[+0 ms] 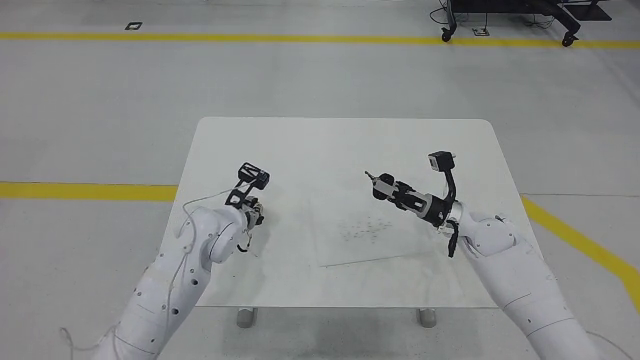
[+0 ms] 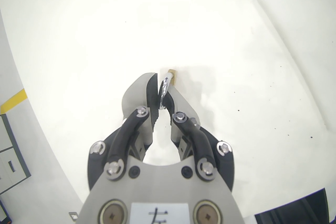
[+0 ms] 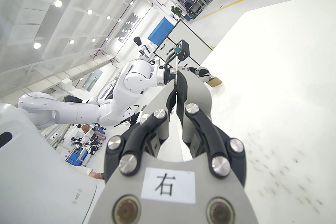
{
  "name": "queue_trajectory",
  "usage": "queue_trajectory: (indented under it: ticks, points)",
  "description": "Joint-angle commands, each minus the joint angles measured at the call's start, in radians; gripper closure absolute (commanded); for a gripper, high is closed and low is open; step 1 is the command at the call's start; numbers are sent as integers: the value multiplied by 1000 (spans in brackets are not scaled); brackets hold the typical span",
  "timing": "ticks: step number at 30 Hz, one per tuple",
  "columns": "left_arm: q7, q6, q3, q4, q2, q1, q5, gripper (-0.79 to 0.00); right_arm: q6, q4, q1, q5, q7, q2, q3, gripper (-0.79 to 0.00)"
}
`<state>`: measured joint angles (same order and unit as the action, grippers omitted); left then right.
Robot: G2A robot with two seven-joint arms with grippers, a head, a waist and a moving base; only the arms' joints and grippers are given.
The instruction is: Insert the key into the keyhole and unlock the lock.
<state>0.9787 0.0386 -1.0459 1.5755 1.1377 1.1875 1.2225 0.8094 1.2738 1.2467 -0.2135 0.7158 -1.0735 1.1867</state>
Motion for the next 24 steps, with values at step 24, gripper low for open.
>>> queue_trajectory:
  ticks: [24]
  points:
    - [-366,430,-280,21,-4,155,-964,0,0,0,0,0,0,0,0,0]
